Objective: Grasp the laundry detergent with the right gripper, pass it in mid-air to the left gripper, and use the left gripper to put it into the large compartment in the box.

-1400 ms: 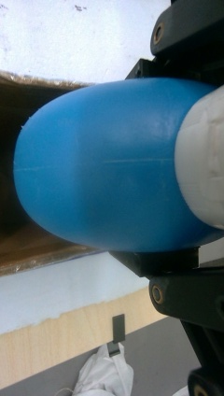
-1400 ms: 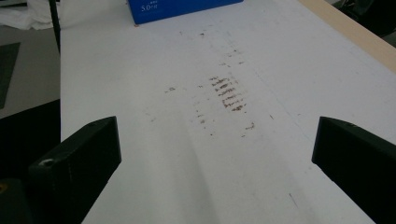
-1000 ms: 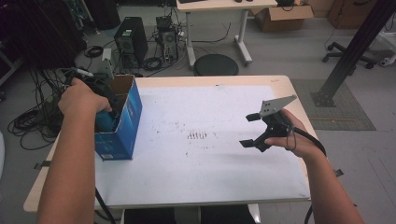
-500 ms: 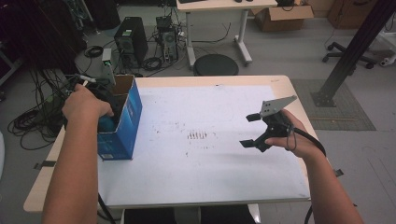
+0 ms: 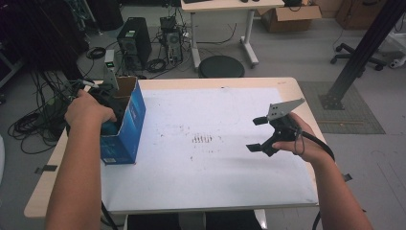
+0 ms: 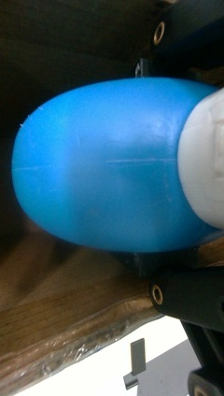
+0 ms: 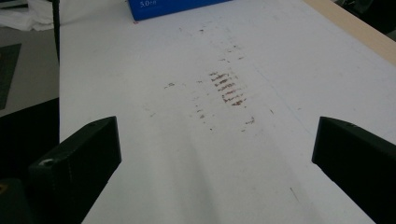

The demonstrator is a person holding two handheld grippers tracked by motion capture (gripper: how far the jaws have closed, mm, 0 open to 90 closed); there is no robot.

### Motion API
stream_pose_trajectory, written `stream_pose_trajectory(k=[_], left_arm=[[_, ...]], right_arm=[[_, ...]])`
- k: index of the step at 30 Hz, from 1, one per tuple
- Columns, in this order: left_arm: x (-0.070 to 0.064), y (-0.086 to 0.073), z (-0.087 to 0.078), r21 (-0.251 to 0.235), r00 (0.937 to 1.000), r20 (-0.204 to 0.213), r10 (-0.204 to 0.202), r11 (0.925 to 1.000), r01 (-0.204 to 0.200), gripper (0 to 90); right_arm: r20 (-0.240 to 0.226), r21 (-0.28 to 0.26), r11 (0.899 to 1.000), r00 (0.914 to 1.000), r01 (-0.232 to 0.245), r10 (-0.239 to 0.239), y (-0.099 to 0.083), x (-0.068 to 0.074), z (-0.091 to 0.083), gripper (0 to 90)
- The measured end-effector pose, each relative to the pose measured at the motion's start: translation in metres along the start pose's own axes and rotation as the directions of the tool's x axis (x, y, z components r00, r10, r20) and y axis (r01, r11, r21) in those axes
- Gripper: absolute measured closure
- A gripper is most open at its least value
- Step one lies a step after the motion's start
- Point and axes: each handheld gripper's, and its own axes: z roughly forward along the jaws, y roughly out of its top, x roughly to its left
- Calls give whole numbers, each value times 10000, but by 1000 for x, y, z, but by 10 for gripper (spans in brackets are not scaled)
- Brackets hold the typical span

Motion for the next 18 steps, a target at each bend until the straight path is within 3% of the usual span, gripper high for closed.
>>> stream_pose_trajectory(k=[18], left_arm=[[1,-3,1,-312,9998,129,-121,9994,125,378]], right_arm=[[11,-73,10000,10000,-30,30,-1,2,-3,13]])
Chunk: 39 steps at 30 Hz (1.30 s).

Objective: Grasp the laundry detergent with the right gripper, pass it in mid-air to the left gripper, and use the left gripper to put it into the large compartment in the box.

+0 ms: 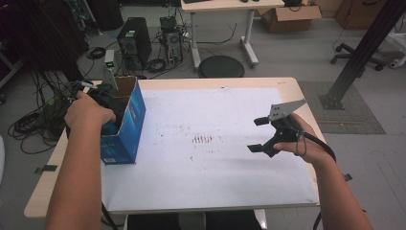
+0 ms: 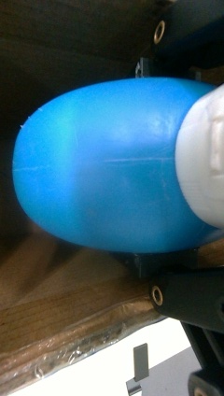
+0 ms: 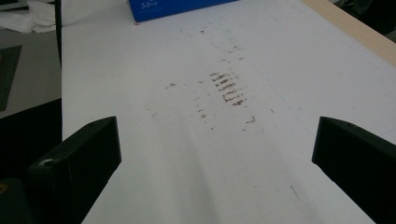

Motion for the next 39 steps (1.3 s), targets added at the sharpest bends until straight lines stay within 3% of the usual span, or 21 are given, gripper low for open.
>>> stream_pose_trajectory(k=[10,19,31,39], left_arm=[[-1,-1,-2,77,10000,59,32,10000,-33,340],[-4,-4,-8,-146,10000,-45,-4,9999,4,326],[-6,-11,-26,-415,9998,-214,-55,9991,46,287],[-6,-17,-35,-576,9999,-33,-110,9983,108,223]], right_arm=[[31,-29,10000,10000,-13,13,-1,1,-2,13],[-20,-108,9999,10000,-38,38,-3,1,-1,13],[-27,-216,9998,10000,55,-56,-2,4,-4,13],[-44,-256,9996,9999,95,-96,0,7,-6,13]])
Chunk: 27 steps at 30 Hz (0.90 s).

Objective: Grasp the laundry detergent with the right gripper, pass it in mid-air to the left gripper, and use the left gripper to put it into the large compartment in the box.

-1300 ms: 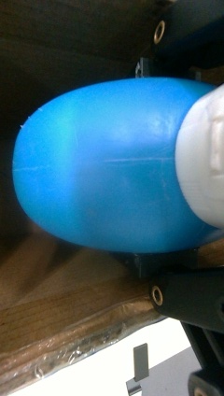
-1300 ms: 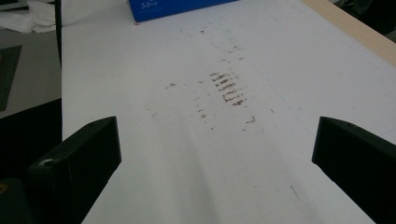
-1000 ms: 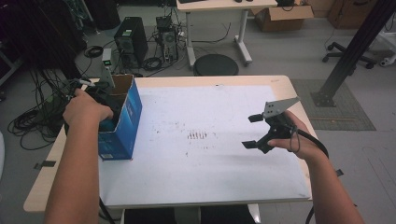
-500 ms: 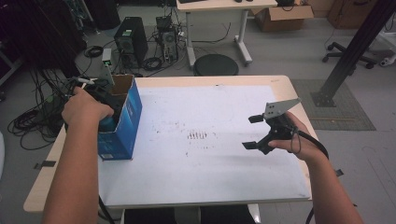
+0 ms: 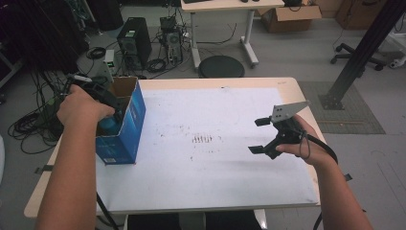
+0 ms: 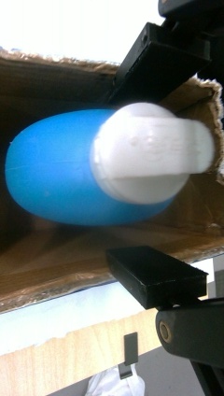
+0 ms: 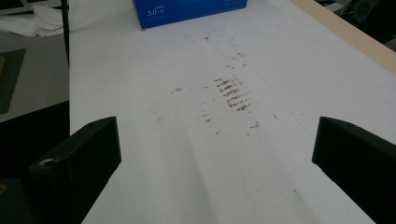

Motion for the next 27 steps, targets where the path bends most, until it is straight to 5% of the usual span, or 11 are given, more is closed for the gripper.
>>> stream_pose_trajectory(k=[16,27], left_arm=[[-8,-11,-23,-355,9999,-82,135,9993,-138,141],[-32,-19,-41,-485,9967,-329,745,9959,-760,93]], right_arm=[[37,-43,9998,9998,207,-207,9,5,-7,13],[63,-76,9991,9991,427,-427,18,10,-12,13]])
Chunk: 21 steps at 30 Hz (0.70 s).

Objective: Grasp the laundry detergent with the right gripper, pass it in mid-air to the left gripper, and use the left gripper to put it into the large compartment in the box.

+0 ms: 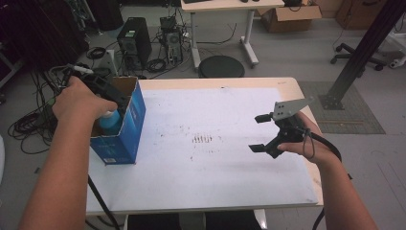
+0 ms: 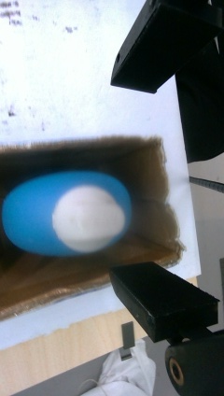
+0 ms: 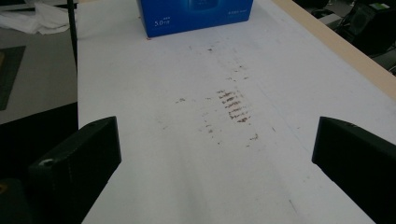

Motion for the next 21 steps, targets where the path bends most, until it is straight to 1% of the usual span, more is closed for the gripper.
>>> stream_pose_trajectory(k=[6,8,10,13,16,18,21], left_arm=[[-12,-1,-9,30,9993,-121,347,9994,-347,72],[-15,-1,-11,18,9992,-135,379,9993,-379,64],[-19,-2,-13,83,9984,-211,515,9986,-514,54],[-26,-3,-16,159,9975,-219,675,9976,-671,38],[-33,-4,-19,170,9958,-253,882,9960,-878,24],[-38,-5,-22,190,9939,-247,1073,9941,-1069,5],[-48,-5,-28,109,9906,-236,1347,9909,-1344,2]], right_arm=[[22,-12,10000,10000,61,-61,1,2,-4,13],[35,-27,10000,10000,76,-76,2,3,-5,13],[58,-20,10000,10000,76,-76,2,4,-8,13],[89,-27,9999,9999,110,-109,3,5,-11,13],[107,-33,9999,9998,146,-146,5,6,-14,13],[115,0,9998,9998,184,-184,6,7,-16,14],[151,51,9998,9997,215,-216,9,7,-19,13]])
